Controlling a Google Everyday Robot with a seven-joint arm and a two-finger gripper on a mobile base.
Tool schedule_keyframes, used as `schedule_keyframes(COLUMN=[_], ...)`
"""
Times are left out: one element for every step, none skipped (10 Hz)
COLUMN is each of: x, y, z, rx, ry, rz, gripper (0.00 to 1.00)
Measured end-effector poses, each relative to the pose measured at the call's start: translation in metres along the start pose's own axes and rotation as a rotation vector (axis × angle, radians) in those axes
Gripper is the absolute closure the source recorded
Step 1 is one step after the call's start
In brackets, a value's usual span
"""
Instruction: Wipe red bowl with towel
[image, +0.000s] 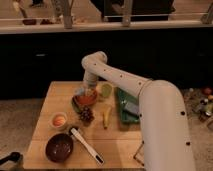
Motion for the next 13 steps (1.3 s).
schedule_keyframes(x=[0.009,0.018,0.023,0.021,0.015,0.013,0.012,0.009,0.006,0.006,0.007,0.008,0.009], y=[0.002,0.008,0.015,0.017,0.015,0.009,0.003,-0.002,-0.006,-0.014,-0.023,-0.031,-0.037], z=[0.000,0.000,0.000,0.002,0.005,0.009,0.011,0.014,0.015,0.017,0.020,0.022,0.023], rx=[-0.006,-0.014,-0.022,-0.028,-0.032,-0.036,-0.037,-0.043,-0.044,-0.047,-0.049,-0.052,-0.058], ry=[-0.001,0.000,-0.003,-0.010,-0.021,-0.029,-0.037,-0.042,-0.046,-0.049,-0.052,-0.055,-0.055], rz=[0.009,0.017,0.023,0.023,0.018,0.017,0.017,0.014,0.011,0.013,0.019,0.025,0.030], gripper=[1.00,1.00,1.00,1.00,1.00,1.00,1.00,1.00,1.00,1.00,1.00,1.00,1.00])
